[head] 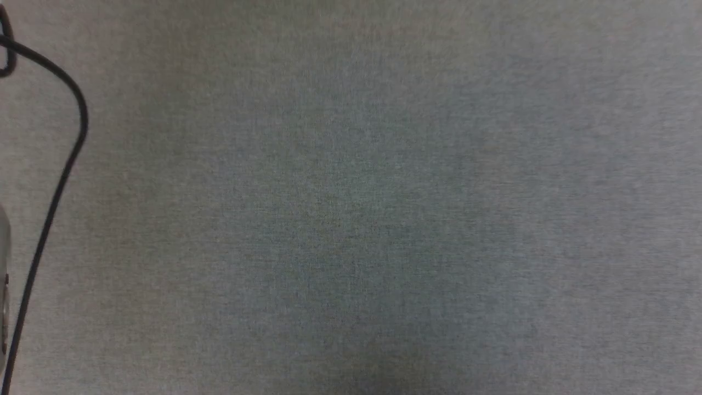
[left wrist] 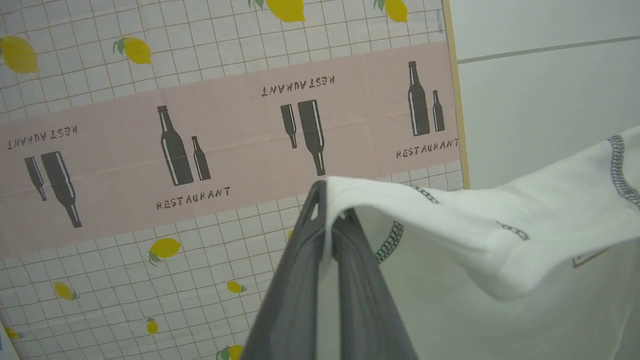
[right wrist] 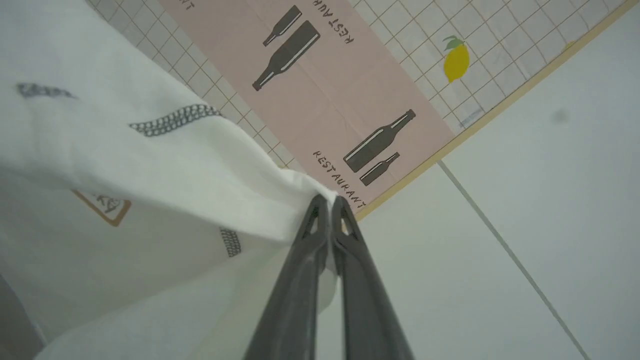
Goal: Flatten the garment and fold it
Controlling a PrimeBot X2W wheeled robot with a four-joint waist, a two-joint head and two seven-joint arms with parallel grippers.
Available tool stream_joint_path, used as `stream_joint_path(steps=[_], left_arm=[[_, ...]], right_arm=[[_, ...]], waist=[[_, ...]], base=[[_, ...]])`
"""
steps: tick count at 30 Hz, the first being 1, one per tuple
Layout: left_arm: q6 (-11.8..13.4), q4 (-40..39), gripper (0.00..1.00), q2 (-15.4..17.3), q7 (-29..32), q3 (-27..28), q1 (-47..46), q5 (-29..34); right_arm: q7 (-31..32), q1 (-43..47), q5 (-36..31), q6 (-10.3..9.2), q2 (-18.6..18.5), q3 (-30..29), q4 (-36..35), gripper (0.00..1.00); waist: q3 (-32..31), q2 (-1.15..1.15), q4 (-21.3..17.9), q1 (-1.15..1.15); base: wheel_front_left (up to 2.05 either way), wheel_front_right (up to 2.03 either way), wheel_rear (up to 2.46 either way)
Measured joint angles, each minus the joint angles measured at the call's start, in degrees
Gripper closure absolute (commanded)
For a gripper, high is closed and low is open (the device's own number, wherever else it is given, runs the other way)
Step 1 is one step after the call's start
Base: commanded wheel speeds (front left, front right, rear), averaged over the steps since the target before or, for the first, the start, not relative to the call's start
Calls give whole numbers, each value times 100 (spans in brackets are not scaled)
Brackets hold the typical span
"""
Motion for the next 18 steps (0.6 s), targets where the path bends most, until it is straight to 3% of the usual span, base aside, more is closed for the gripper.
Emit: stream_joint_path(steps=[5,10,15,18], left_arm=[[-320,27,100,20,-328,-107,308,-37],[-454,-537,100,113,-388,-221,1153,-190],[-260,-1789,100,423,-98,-223,2245,-382],[38,-2621,100,584,131,-226,3166,-469]], right_arm=[[-338,274,82,1,-24,-13,25,100],[-498,1194,411,1,-189,-74,-515,100],[-304,2293,739,1,-515,-381,-1660,100],[-14,3277,891,1,-681,-662,-2490,100]], waist=[[397,0,48,0],[470,0,83,0],[235,0,88,-1],[-12,0,61,-2]], base=[[0,0,0],[0,0,0],[0,0,0],[0,0,0]])
